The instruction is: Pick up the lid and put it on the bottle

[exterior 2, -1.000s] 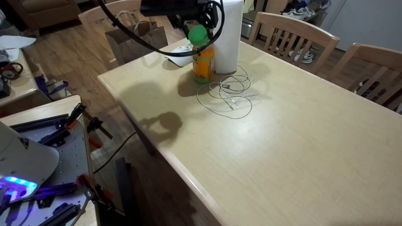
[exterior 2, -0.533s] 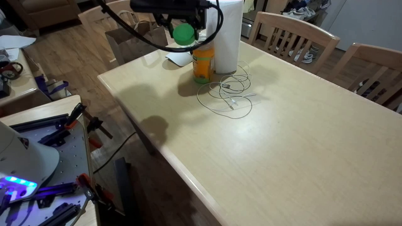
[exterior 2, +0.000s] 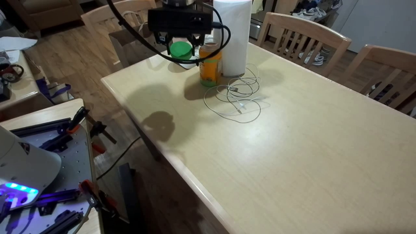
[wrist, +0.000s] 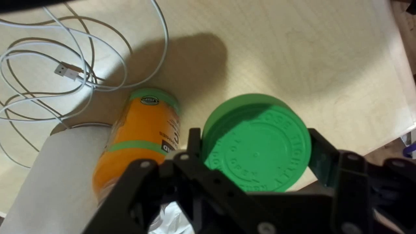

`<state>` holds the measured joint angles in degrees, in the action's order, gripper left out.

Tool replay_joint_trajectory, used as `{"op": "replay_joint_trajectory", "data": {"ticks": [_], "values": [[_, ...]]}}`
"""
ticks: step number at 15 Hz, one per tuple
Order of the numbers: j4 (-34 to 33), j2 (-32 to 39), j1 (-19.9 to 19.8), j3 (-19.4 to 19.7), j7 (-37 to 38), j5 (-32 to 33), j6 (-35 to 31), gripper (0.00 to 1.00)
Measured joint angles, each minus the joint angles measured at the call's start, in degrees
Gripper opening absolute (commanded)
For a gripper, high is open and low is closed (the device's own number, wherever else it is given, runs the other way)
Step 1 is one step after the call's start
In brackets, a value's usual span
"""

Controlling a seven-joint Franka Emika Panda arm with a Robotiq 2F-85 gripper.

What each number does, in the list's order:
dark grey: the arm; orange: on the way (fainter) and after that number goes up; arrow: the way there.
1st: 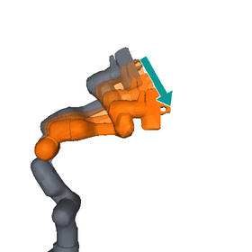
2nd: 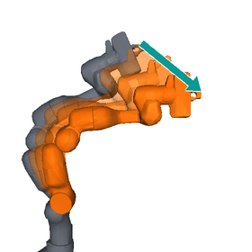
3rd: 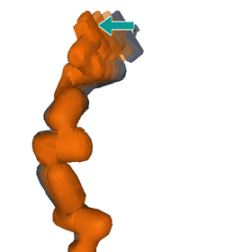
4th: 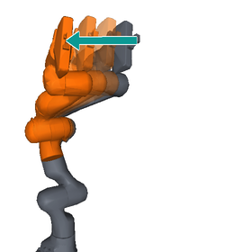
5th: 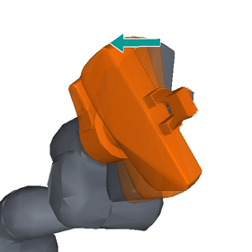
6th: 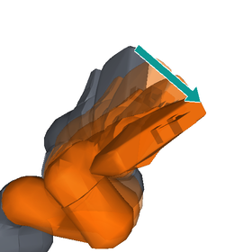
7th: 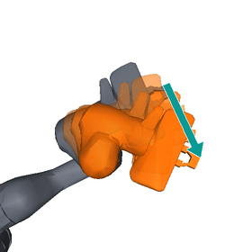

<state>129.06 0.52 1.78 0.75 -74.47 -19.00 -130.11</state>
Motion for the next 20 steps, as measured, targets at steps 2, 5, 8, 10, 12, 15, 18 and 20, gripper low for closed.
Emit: {"op": "replay_joint_trajectory", "data": {"ticks": [2,5,8,10,12,15,18,20], "values": [[0.0,0.1,0.0,0.0,0.0,0.0,0.0,0.52],[0.1,0.1,-0.1,-0.1,0.1,0.0,-2.2,0.52],[0.2,0.4,0.2,-1.3,0.2,0.4,-9.4,0.52],[0.0,1.2,0.9,-2.4,1.4,3.1,-14.0,0.52],[-0.6,2.7,1.7,-3.4,5.1,8.9,-17.0,0.52],[-3.1,6.0,2.6,-3.8,12.6,20.4,-17.6,0.52],[-6.5,9.3,3.0,-3.8,17.8,30.2,-17.6,0.77],[-8.1,10.4,3.2,-3.9,18.6,31.9,-17.6,0.52]]}}
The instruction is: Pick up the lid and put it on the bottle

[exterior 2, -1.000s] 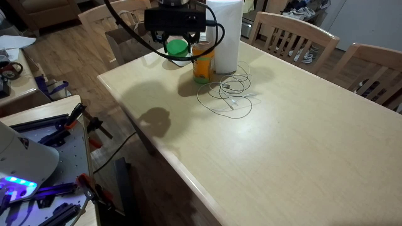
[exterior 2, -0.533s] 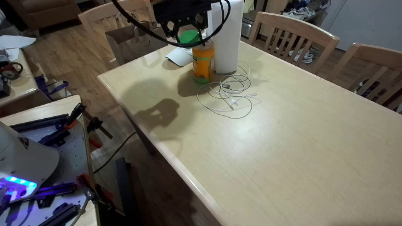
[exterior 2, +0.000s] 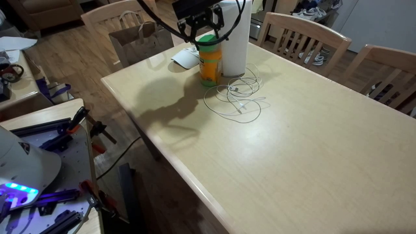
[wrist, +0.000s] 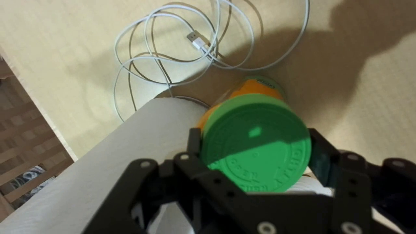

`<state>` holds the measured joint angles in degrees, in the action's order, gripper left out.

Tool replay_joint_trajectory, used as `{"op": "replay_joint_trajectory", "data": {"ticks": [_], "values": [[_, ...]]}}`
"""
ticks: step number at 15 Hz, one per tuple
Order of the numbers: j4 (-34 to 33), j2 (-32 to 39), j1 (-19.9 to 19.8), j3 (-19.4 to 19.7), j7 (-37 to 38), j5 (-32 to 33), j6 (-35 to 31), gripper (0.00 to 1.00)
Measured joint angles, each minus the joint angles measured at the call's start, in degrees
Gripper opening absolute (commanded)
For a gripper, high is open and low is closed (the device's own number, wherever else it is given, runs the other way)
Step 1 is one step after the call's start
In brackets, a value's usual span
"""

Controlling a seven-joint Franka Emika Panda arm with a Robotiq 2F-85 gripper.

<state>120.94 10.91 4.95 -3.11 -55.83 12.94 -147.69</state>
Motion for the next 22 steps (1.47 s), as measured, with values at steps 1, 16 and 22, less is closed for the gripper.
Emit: {"op": "replay_joint_trajectory", "data": {"ticks": [1,16,22], "values": [[-0.1,0.1,-0.1,-0.1,0.0,0.0,0.0,0.52],[-5.0,-0.1,-0.6,-3.4,-15.1,-1.4,13.4,0.52],[-8.2,0.3,-1.8,-3.3,-25.0,-7.9,22.2,0.77]]}}
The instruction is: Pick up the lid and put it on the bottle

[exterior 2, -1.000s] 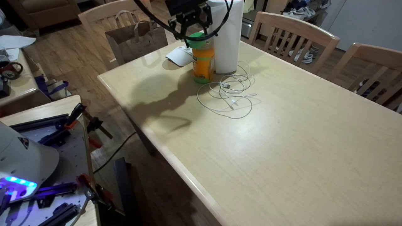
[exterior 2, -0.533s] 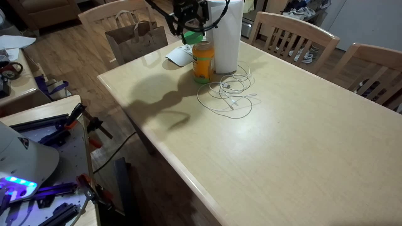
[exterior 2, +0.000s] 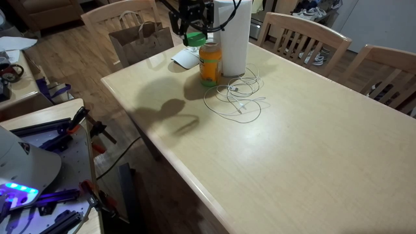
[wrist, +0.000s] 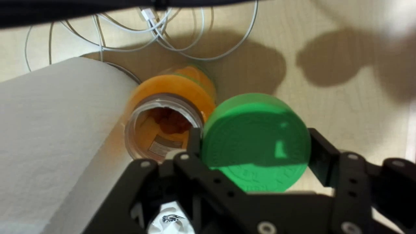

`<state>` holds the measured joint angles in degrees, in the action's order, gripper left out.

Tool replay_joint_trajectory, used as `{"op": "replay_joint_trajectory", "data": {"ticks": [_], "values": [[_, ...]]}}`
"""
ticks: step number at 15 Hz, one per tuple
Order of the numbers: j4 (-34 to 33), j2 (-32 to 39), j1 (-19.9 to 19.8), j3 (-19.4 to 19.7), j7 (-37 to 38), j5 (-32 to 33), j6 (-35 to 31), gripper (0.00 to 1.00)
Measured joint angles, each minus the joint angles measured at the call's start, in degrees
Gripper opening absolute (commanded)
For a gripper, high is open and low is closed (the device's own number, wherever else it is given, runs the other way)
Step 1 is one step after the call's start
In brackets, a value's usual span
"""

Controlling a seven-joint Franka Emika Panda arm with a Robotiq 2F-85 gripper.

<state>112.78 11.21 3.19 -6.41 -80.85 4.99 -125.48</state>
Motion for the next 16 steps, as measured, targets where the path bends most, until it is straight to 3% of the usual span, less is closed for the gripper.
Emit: {"op": "replay_joint_trajectory", "data": {"ticks": [1,4,16], "values": [[0.0,0.0,-0.2,0.1,0.0,-0.2,0.0,0.52],[0.0,0.1,-0.3,0.1,-0.3,-0.2,-0.4,0.52],[-1.5,1.8,-0.2,-0.5,-12.8,-3.9,-3.0,0.52]]}}
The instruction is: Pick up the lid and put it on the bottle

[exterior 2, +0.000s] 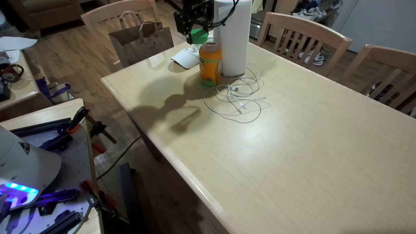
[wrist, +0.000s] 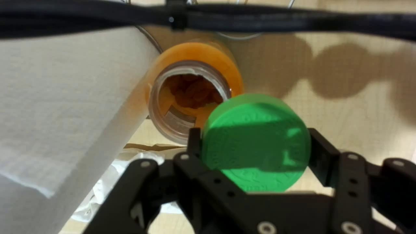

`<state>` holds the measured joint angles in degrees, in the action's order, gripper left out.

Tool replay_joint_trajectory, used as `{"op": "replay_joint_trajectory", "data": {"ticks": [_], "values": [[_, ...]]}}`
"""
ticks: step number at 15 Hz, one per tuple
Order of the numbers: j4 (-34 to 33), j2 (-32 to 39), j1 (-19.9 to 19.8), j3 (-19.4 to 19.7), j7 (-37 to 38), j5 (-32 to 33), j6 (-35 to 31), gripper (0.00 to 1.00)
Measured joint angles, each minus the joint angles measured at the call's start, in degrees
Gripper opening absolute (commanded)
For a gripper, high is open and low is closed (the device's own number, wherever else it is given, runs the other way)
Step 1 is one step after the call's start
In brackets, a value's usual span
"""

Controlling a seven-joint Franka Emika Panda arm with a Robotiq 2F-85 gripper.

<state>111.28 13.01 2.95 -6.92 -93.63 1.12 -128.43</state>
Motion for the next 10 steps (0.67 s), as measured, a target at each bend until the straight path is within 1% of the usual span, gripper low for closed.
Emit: {"op": "replay_joint_trajectory", "data": {"ticks": [6,10], "values": [[-4.8,3.1,0.7,0.0,-1.0,3.3,0.0,0.52],[-7.7,5.9,0.7,0.0,-1.0,3.6,0.6,0.52]]}}
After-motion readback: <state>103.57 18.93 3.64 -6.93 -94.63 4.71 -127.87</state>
